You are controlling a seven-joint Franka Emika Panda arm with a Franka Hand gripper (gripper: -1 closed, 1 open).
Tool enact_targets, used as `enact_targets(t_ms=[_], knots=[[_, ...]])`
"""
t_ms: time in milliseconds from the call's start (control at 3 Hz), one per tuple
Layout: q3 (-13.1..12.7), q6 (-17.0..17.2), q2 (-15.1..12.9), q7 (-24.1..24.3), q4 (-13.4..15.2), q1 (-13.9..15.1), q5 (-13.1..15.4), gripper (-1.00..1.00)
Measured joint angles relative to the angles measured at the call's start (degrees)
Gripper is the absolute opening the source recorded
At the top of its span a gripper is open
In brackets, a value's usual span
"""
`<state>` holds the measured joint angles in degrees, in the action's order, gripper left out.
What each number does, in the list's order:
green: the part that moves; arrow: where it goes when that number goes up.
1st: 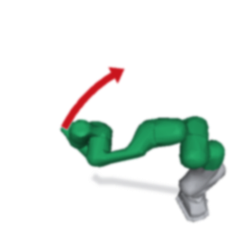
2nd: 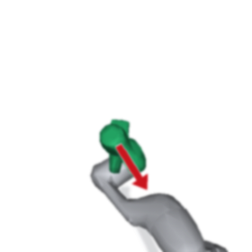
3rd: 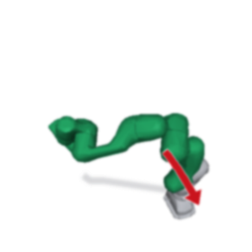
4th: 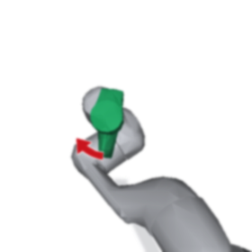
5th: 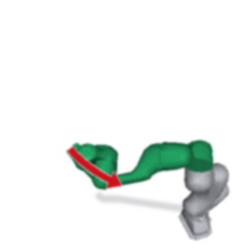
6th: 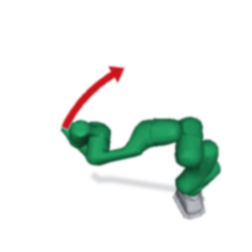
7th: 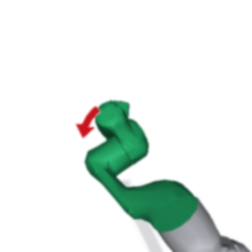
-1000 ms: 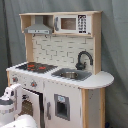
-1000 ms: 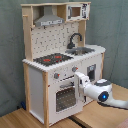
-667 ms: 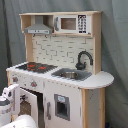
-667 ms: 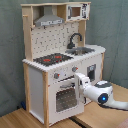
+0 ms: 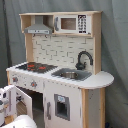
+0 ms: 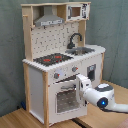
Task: Play with the kitchen
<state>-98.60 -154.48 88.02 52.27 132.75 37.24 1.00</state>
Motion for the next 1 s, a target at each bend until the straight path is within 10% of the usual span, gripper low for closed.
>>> enact_targets(t_ms=[1000], knots=[[-0.33,15.70,-0.92,3.41,-7.61,-1.03,2.78,-1.00]])
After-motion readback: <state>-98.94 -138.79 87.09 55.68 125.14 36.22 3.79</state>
